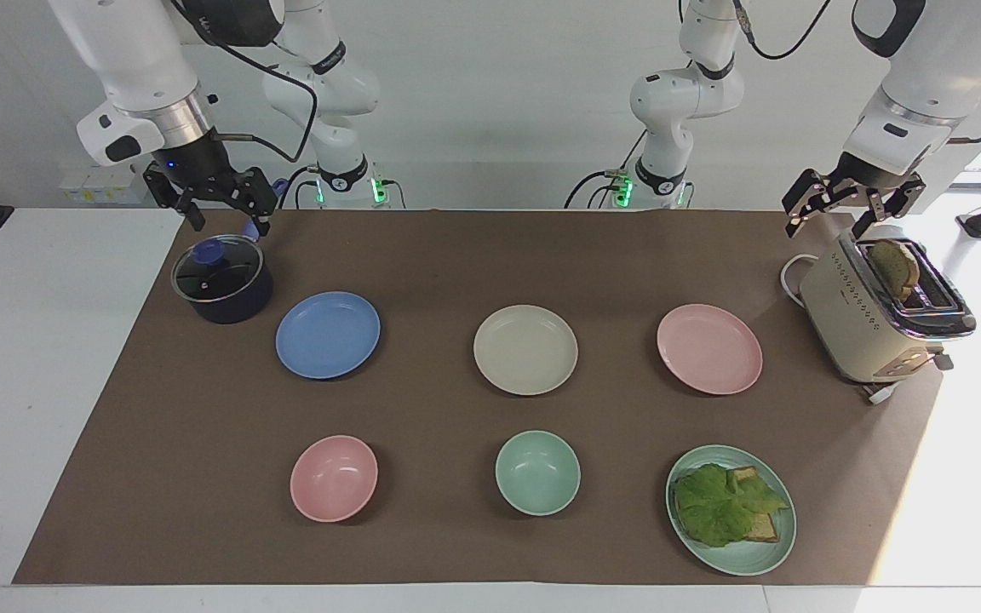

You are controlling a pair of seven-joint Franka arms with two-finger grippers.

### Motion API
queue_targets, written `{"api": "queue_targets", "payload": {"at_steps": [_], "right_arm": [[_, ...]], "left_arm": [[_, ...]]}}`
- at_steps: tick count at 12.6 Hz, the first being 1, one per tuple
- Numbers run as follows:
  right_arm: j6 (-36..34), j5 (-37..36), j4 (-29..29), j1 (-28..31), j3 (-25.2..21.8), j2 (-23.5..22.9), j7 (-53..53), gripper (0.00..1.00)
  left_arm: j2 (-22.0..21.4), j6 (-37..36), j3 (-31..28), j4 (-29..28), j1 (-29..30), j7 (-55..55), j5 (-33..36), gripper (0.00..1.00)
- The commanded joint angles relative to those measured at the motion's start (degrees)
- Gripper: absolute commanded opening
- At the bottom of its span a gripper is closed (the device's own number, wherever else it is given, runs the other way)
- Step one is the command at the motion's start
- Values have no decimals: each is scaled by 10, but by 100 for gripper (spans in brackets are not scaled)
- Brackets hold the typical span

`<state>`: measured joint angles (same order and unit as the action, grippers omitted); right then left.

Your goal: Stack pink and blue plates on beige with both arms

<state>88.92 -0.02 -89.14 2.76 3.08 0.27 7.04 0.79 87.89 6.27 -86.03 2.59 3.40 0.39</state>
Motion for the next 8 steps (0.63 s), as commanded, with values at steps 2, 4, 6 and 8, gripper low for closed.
{"api": "queue_targets", "payload": {"at_steps": [2,4,6,8], "right_arm": [[-3,-5,-9,7,4,8,9,100],[-3,-5,-9,7,4,8,8,100],[-2,-5,-9,7,4,8,8,100],[-2,-5,-9,7,4,8,8,100]], "left_arm": [[-27,5,-87,-26,-133,4,-8,100],[-23,8,-72,-20,-91,4,-7,100],[-24,5,-106,-20,-88,5,-7,100],[-23,4,-112,-20,-68,5,-7,100]]}}
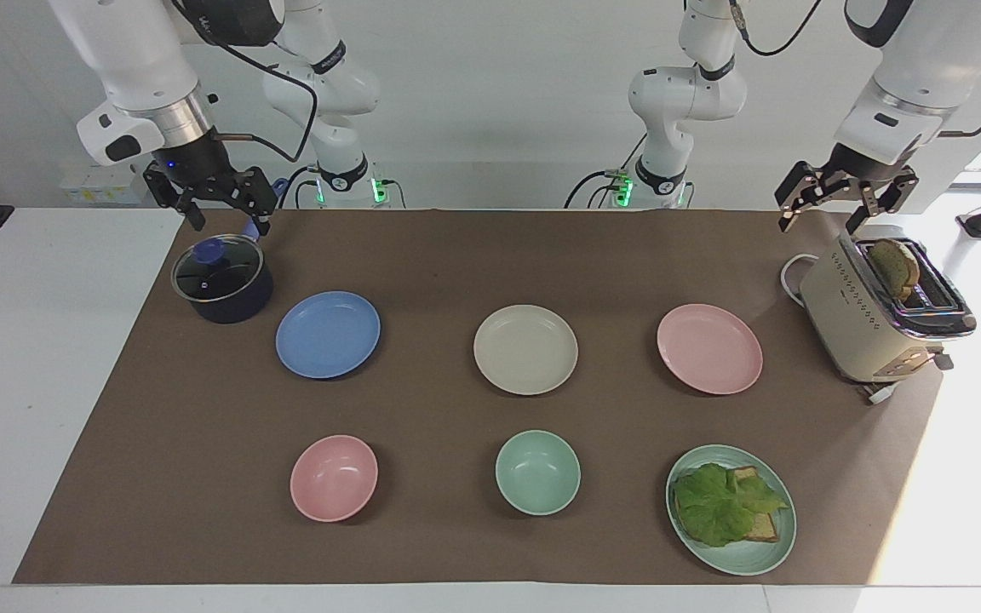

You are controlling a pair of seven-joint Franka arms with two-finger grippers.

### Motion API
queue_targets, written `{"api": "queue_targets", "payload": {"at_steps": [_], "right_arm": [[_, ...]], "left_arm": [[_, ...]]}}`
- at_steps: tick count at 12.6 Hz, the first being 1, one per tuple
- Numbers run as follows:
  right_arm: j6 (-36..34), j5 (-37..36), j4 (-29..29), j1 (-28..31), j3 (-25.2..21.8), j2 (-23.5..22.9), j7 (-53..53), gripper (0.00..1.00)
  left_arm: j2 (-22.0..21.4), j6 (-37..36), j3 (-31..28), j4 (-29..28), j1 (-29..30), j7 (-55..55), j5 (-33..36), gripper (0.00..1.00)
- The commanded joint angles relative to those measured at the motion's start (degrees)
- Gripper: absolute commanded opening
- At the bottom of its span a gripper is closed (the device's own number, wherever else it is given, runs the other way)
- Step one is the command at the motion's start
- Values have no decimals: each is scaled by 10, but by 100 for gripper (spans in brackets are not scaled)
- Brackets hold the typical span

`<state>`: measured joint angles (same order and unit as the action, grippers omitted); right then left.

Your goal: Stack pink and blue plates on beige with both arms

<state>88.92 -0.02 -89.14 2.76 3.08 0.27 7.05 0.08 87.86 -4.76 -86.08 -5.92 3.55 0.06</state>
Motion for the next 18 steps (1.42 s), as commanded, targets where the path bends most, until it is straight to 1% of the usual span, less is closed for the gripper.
{"api": "queue_targets", "payload": {"at_steps": [1,9,10,11,12,13,14,15,16,18], "right_arm": [[-2,-5,-9,7,4,8,7,100],[-2,-5,-8,8,4,8,7,100],[-2,-5,-8,8,4,8,7,100],[-2,-5,-8,8,3,8,7,100],[-2,-5,-8,8,3,8,7,100],[-2,-5,-8,8,4,8,7,100],[-2,-5,-8,8,4,8,7,100],[-2,-5,-8,8,4,8,7,100],[-3,-5,-8,8,4,8,7,100],[-3,-5,-9,8,3,8,7,100]], "left_arm": [[-16,6,0,-21,18,3,-4,100],[-15,9,3,-21,9,3,-5,100],[-17,14,4,-27,19,-8,-7,100],[-18,15,3,-58,24,-19,-9,100],[-20,48,2,-113,27,-22,-9,100],[-24,110,3,-177,27,-19,-9,100],[-26,161,0,-218,29,-20,-9,100],[-14,196,0,-240,41,-21,-9,100],[9,227,0,-256,53,-20,-9,100],[59,261,0,-262,63,-22,-9,100]]}}
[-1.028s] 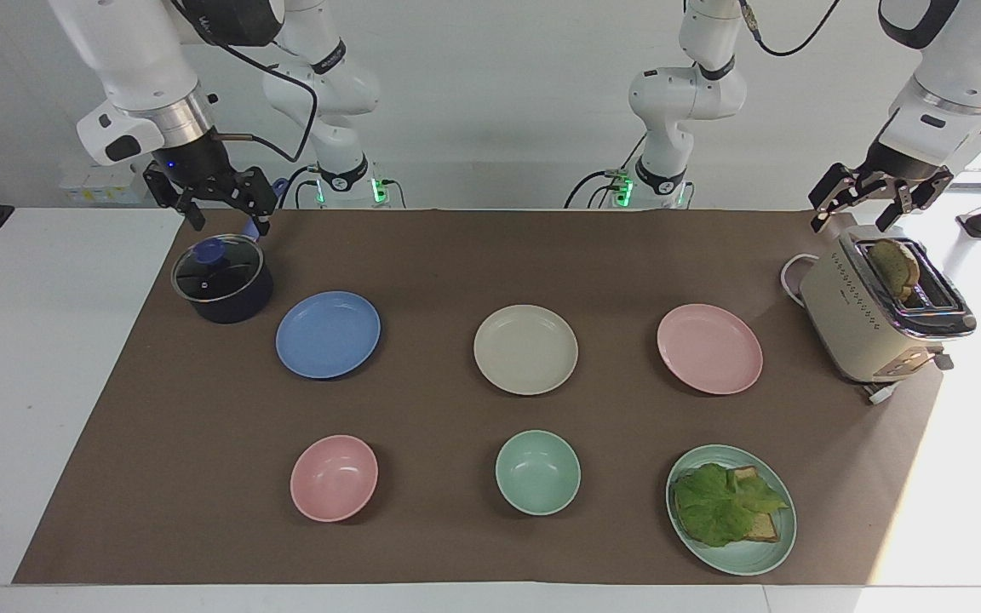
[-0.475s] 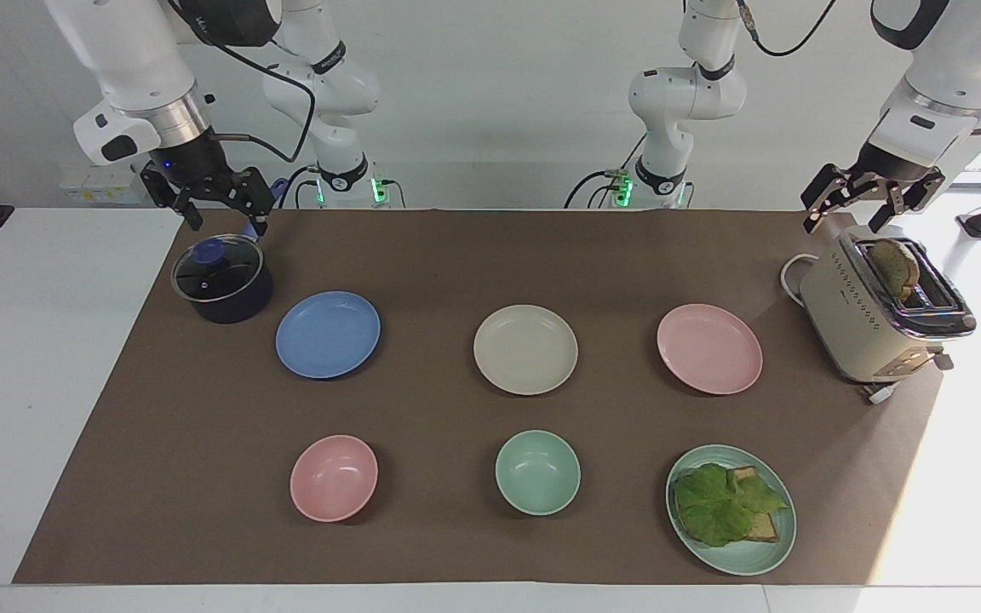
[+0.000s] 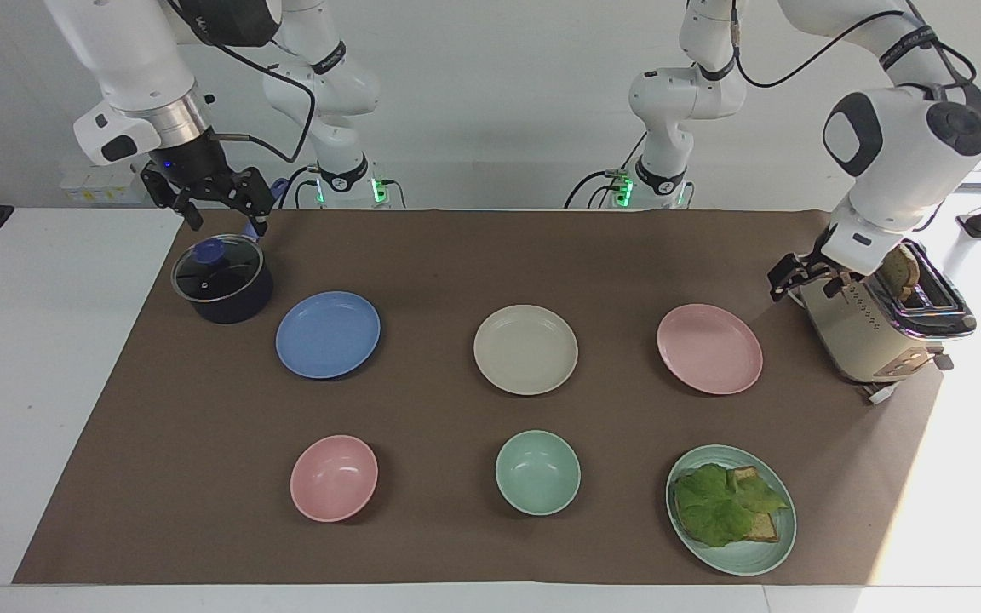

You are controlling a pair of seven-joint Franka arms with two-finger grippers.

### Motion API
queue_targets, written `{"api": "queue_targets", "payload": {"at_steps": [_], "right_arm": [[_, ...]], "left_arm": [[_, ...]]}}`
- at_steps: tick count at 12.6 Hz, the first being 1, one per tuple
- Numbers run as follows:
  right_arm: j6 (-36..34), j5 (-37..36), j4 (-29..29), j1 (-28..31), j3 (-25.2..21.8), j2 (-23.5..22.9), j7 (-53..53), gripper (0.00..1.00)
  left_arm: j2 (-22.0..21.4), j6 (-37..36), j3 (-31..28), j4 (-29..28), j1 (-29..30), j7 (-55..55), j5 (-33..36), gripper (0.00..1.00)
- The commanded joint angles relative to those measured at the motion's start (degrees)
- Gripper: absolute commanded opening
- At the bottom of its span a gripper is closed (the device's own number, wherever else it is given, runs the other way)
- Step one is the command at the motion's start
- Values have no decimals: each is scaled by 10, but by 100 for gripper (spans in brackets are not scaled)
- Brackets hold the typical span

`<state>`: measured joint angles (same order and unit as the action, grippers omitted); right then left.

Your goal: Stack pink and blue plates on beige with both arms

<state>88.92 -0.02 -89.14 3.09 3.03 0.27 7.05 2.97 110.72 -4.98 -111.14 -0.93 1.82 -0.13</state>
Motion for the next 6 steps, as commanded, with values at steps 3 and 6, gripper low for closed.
{"api": "queue_targets", "payload": {"at_steps": [3,6], "right_arm": [[-2,-5,-9,4,4,8,7,100],[-2,-5,-8,4,4,8,7,100]], "left_arm": [[57,40,3,-35,17,-4,-7,100],[51,91,7,-93,7,-20,-8,100]]}}
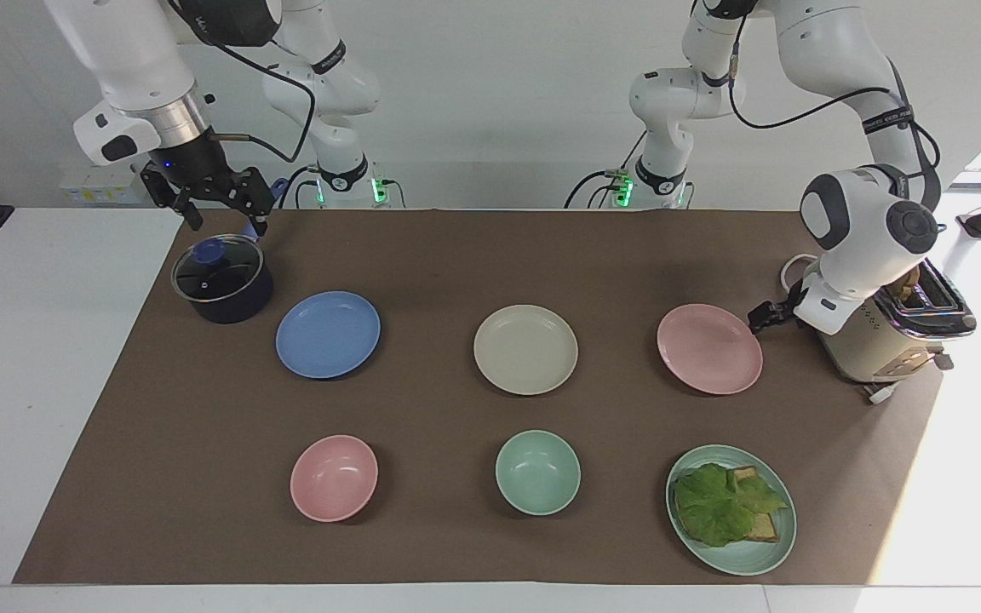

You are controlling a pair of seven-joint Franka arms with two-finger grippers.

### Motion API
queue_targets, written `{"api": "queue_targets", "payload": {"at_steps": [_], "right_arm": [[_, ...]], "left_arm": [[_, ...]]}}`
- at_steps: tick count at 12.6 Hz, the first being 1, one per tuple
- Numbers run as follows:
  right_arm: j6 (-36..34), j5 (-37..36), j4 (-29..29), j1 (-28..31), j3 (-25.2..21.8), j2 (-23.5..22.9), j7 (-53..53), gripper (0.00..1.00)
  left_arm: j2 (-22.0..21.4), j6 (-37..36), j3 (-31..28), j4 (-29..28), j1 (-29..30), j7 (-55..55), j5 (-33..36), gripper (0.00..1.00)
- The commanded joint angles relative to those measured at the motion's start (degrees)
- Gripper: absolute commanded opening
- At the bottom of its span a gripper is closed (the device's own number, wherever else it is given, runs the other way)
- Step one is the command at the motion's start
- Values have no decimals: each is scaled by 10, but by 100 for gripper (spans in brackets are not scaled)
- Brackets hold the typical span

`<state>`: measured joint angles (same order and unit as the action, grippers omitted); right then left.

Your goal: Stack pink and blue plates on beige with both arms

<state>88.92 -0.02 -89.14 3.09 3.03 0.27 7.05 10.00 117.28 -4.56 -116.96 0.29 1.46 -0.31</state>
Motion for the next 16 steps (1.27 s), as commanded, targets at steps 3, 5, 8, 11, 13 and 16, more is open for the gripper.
{"api": "queue_targets", "payload": {"at_steps": [3,5,8,11,13,16], "right_arm": [[-2,-5,-8,4,4,8,7,100],[-2,-5,-8,4,3,8,7,100],[-2,-5,-8,4,3,8,7,100],[5,-5,-8,5,3,7,10,100],[4,-5,-8,4,4,7,8,100],[4,-5,-8,4,4,7,8,100]], "left_arm": [[-16,31,3,-51,-25,-44,-33,100],[-17,33,3,-56,-25,-48,-34,100],[-18,34,2,-60,-17,-55,-34,100],[-19,33,0,-62,-15,-56,-34,88],[-18,37,0,-70,-13,-55,-34,63],[-20,39,-1,-76,-6,-44,-34,38]]}}
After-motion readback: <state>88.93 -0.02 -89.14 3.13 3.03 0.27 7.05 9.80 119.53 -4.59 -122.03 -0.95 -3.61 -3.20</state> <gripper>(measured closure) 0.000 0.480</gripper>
